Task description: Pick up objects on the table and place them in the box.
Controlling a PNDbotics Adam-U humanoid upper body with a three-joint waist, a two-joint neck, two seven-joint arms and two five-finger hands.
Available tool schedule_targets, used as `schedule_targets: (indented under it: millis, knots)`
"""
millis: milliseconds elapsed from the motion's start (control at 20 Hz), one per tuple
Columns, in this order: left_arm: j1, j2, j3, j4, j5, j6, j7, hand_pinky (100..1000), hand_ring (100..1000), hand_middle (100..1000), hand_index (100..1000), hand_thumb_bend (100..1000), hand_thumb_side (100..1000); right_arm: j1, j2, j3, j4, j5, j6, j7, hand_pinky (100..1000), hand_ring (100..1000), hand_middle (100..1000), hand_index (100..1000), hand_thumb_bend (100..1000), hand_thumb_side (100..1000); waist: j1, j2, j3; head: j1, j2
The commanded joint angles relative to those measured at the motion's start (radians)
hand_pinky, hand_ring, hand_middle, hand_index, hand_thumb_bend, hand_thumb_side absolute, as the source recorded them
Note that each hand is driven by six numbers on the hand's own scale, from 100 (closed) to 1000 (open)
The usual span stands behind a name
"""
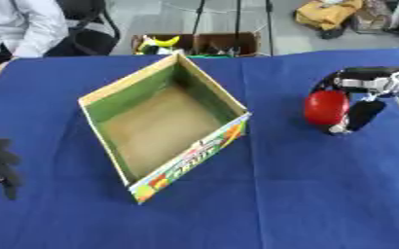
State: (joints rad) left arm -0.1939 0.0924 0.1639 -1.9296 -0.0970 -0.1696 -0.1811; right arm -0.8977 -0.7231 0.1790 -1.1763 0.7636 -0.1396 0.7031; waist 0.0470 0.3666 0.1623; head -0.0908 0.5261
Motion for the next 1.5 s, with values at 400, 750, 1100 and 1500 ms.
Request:
schedule_targets:
  millis: [400,750,1100,1500]
  knots:
    - [-0.006,0.014,0.002,-0.01,0.005,-0.001,-0.002,250,397,504,738,100,929,-0.016,-0.009,-0.007,0.015,-0.063,0.057,-0.109,492,591,702,681,100,117,-0.002,-0.019,0.002,-0.001,-0.013]
    - [-0.007,0.014,0.002,-0.009,0.005,0.001,-0.001,252,399,504,737,100,928,-0.017,-0.01,-0.009,0.016,-0.117,0.099,-0.153,472,577,660,622,100,139,-0.004,-0.02,0.0,0.001,-0.013]
    - [-0.007,0.016,0.002,-0.009,0.004,0.004,0.001,254,401,504,737,100,927,-0.022,-0.02,-0.016,-0.024,-0.163,0.136,-0.173,471,577,633,610,100,198,-0.005,-0.023,-0.002,0.003,-0.011]
    - [-0.004,0.019,0.002,-0.008,0.002,0.006,0.001,254,401,504,736,100,926,-0.048,-0.036,-0.026,-0.113,-0.174,0.181,-0.182,469,574,633,607,100,213,-0.009,-0.031,-0.005,0.002,-0.004]
